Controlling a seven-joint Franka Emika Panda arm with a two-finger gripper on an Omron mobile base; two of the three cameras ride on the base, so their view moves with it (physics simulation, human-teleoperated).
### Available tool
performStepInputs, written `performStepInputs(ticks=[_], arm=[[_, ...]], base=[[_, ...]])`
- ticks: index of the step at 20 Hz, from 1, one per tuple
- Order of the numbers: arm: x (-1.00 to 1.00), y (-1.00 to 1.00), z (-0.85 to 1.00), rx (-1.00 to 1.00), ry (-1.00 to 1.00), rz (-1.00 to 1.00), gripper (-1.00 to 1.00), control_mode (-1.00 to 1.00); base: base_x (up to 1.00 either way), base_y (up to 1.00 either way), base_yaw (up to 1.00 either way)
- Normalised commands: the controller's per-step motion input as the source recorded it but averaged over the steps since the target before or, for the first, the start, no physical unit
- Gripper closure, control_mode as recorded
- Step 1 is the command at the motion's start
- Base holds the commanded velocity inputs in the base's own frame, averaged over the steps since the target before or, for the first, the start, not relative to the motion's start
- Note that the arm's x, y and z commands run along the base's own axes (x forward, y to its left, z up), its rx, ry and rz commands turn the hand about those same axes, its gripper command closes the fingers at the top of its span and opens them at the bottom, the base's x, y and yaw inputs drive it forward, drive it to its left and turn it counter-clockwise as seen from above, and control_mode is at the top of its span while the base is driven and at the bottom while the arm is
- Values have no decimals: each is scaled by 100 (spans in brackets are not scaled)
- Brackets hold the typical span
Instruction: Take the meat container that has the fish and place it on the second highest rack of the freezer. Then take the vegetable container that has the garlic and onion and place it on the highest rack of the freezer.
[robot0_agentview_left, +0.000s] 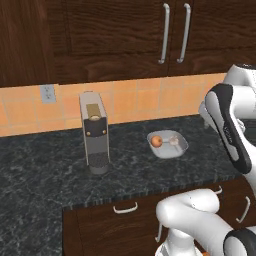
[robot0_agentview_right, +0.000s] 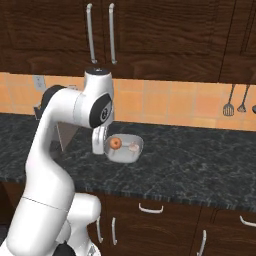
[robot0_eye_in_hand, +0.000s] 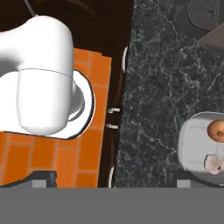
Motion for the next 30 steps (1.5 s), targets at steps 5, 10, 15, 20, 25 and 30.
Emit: performStepInputs(ticks=[5,10,15,20,25,30], arm=[[50,0,-68,0,1,21,-100,-100],[59,-3,-19,2,7,19,-100,-100],[53,-1,-13,1,8,15,-100,-100],[56,0,-32,0,2,9,-100,-100],[21,0,-55,0,0,-10,-100,-100],[9,4,-43,0,1,-30,-100,-100]], base=[[0,0,0],[0,0,0],[0,0,0],[0,0,0],[0,0,0],[0,0,0]])
